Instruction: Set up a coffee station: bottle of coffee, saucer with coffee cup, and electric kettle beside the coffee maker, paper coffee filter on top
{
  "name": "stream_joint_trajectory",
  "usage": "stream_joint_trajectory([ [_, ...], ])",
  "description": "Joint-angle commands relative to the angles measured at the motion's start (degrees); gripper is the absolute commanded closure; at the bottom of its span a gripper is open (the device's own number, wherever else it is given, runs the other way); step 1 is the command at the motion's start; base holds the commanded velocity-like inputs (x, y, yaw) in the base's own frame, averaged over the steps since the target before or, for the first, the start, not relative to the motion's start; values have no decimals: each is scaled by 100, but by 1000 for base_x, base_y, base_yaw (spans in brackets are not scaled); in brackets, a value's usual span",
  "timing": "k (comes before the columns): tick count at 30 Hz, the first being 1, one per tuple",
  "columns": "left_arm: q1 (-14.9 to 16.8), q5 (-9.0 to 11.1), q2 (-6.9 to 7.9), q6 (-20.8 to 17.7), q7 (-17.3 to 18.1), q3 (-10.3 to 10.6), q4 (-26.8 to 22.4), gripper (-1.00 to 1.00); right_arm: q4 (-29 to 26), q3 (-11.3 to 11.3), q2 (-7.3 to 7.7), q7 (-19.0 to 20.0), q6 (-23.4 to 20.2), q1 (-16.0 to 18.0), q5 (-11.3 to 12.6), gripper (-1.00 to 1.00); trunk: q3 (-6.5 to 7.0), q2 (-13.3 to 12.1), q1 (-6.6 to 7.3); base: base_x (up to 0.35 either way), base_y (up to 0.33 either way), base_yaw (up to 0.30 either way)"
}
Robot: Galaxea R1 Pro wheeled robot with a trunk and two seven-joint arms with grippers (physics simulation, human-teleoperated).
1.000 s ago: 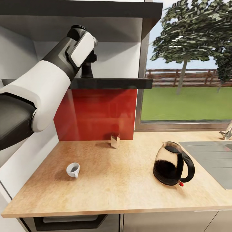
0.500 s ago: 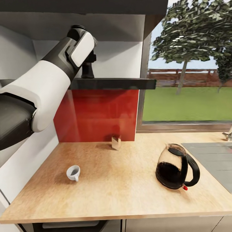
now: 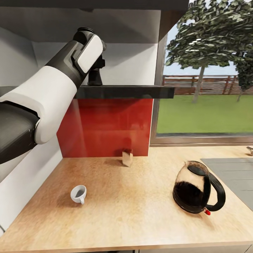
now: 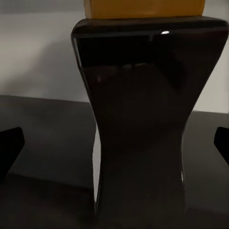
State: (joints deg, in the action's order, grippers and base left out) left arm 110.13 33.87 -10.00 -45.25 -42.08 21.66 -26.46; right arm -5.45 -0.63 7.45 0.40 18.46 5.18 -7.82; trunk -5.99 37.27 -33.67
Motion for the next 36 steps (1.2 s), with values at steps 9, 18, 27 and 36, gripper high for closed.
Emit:
stream_joint_trajectory([
  [9, 8, 49, 0, -10, -46, 22, 0, -100, 3, -4, 2, 4, 17, 4, -27, -100, -10, 9, -2, 101, -55, 0],
  [18, 8, 49, 0, -18, -51, 22, -8, -100, 4, -4, 2, 4, 17, 4, -27, -100, -10, 9, -2, 30, -22, 0],
  [27, 6, 49, 0, -17, -62, 14, -9, -100, 1, -5, 2, 4, 17, 2, -27, -100, -10, 9, -2, 2, 6, 0],
  [36, 5, 49, 0, -19, -63, 14, -9, -100, 3, -5, 2, 4, 17, 3, -27, -100, -10, 9, -2, 0, 78, 0],
])
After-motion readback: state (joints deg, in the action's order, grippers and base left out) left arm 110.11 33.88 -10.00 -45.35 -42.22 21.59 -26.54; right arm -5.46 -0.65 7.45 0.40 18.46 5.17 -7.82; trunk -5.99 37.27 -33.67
